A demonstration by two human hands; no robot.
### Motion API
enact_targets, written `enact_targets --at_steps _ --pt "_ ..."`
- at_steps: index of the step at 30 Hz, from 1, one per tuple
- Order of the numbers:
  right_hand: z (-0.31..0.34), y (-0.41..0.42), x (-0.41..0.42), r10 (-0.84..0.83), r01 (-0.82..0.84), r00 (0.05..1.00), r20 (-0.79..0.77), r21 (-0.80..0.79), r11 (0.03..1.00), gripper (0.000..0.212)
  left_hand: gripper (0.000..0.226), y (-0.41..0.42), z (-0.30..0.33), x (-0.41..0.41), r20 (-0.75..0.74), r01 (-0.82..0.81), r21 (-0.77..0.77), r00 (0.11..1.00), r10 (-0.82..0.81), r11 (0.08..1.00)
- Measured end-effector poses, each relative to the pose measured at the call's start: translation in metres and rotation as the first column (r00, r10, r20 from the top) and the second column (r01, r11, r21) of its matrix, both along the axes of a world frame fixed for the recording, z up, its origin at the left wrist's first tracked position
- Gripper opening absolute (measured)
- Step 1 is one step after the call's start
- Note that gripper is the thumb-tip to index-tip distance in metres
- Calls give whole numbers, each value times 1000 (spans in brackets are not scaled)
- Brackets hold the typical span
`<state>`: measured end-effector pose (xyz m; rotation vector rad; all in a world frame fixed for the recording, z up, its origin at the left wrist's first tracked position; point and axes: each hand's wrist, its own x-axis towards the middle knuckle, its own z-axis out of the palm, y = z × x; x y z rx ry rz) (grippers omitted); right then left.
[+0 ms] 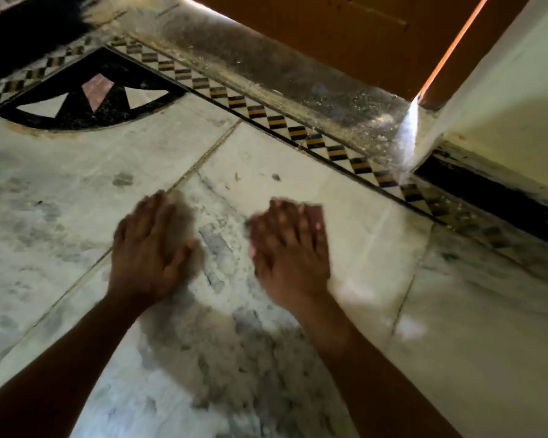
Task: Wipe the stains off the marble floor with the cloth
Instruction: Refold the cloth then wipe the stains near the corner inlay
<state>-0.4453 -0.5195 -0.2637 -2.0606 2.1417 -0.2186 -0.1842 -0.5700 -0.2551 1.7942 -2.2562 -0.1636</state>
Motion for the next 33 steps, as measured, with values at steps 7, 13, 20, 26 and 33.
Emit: enact_targets --at_steps 7,13,20,26,33 --pt "-1 63 -120 -450 452 890 -73 18 892 59 70 59 -18 -89 -17 -67 -12 998 66 998" --pt "-2 -67 -74 -421 414 907 17 145 899 61 68 54 -24 -88 -20 -151 -33 988 151 988" --pt "-1 30 -91 -58 58 998 -2 -104 993 54 70 55 -22 -91 -35 -172 -20 985 171 985" --pt "2 -99 -91 -575 570 818 -11 138 810 68 70 55 -24 -89 -29 -180 -18 983 179 984" --pt "-3 -147 0 201 -200 980 -12 40 979 63 70 57 -22 -92 -2 -196 4 981 196 981"
